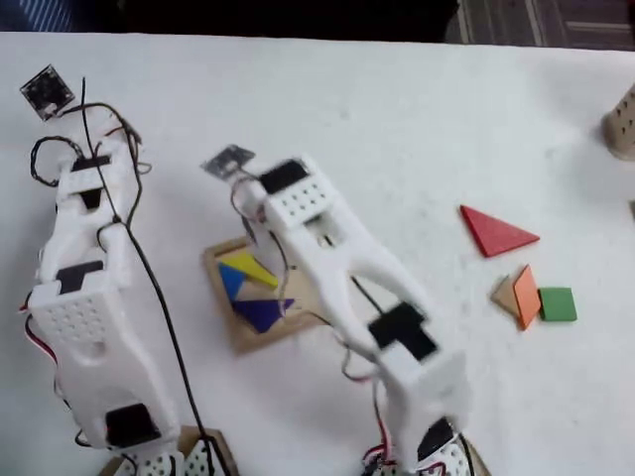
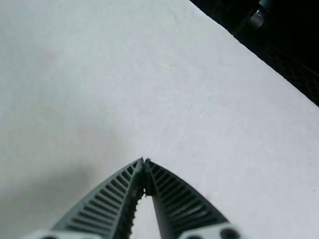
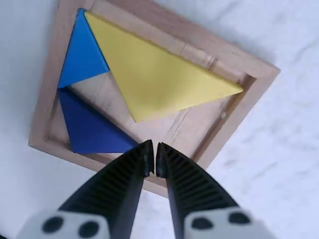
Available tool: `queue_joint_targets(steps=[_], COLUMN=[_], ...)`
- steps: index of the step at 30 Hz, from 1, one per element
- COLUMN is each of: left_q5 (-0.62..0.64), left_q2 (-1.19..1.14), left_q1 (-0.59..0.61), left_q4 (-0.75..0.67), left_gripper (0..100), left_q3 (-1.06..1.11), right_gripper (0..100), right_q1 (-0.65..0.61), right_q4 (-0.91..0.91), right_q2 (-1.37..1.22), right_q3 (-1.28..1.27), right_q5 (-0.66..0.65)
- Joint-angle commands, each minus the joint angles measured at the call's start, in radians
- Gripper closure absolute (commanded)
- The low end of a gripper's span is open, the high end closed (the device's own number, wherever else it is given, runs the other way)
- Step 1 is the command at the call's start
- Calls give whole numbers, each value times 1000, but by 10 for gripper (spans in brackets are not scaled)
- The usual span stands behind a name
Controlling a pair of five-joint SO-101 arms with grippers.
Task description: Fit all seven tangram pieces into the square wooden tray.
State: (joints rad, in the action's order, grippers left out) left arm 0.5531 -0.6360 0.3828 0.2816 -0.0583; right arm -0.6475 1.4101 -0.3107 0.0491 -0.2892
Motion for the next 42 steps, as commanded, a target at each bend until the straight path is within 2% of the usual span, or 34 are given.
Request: queue_joint_targets(steps=[1,4,7,16,27,30,35,42], left_q5=[-12,-12,-12,-12,-12,-12,-12,-12], left_q2=[18,18,18,18,18,18,18,18], left_q1=[-30,-30,-30,-30,-30,-30,-30,-30], left_q4=[8,8,8,8,8,8,8,8], left_gripper=[977,977,977,977,977,977,977,977], left_q3=[-61,-61,-60,-60,-61,-61,-61,-61], right_gripper=[980,981,981,981,981,981,981,981], right_q1=[15,18,8,-27,-139,-124,-22,74], right_q4=[-223,-375,-427,-403,-394,-394,-430,-687], right_q2=[228,277,259,223,400,460,495,495], right_q3=[-305,-471,-535,-546,-657,-674,-674,-755], right_q5=[-15,-15,-18,-21,-23,-23,-14,-12])
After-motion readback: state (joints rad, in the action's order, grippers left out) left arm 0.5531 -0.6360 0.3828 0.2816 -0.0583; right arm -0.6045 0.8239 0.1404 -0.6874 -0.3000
